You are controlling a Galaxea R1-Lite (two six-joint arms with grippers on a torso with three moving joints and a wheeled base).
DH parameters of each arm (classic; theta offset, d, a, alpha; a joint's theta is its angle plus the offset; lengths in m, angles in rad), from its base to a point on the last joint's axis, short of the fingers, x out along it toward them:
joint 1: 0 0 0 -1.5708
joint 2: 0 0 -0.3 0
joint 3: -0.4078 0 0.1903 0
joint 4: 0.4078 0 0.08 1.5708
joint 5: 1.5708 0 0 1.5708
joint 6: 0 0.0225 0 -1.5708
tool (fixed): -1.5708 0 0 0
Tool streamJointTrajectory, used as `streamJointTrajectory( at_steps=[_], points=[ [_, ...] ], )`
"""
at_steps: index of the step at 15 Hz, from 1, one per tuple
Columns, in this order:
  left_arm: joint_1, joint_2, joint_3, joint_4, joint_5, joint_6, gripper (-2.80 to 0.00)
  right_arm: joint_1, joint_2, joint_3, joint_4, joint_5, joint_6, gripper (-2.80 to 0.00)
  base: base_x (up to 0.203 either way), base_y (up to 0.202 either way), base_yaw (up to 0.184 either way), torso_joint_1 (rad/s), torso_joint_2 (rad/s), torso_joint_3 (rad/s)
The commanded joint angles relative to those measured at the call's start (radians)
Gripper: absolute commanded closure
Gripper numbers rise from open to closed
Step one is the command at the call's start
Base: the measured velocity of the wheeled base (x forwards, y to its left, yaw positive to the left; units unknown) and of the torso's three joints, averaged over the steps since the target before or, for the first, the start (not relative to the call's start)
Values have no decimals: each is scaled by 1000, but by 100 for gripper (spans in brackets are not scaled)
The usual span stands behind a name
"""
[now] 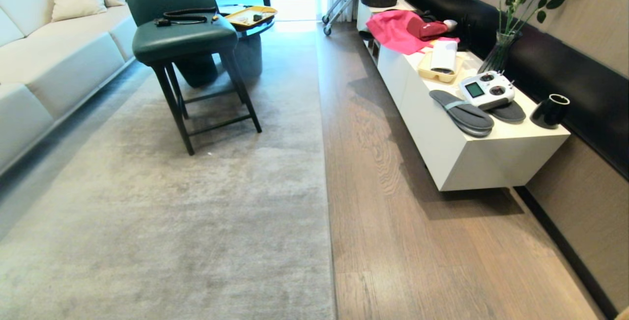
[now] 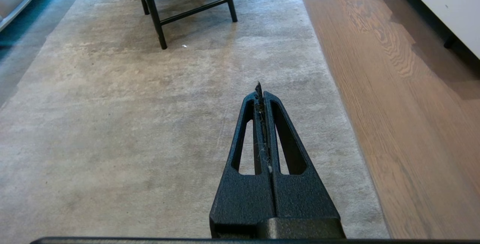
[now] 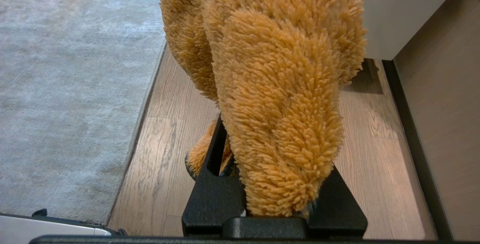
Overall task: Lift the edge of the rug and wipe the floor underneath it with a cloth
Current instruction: Put down the rag
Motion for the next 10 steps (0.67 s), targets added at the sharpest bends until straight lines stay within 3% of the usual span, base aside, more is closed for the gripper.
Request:
streamJointTrajectory(
  at_steps=[1,10],
  points=[
    [0,0,0,0,1,0,0,0,1,0,1,2,-1,0,0,0,0,0,0,0],
    [0,0,0,0,0,-1,0,0,1,0,1,1,-1,0,0,0,0,0,0,0]
  ],
)
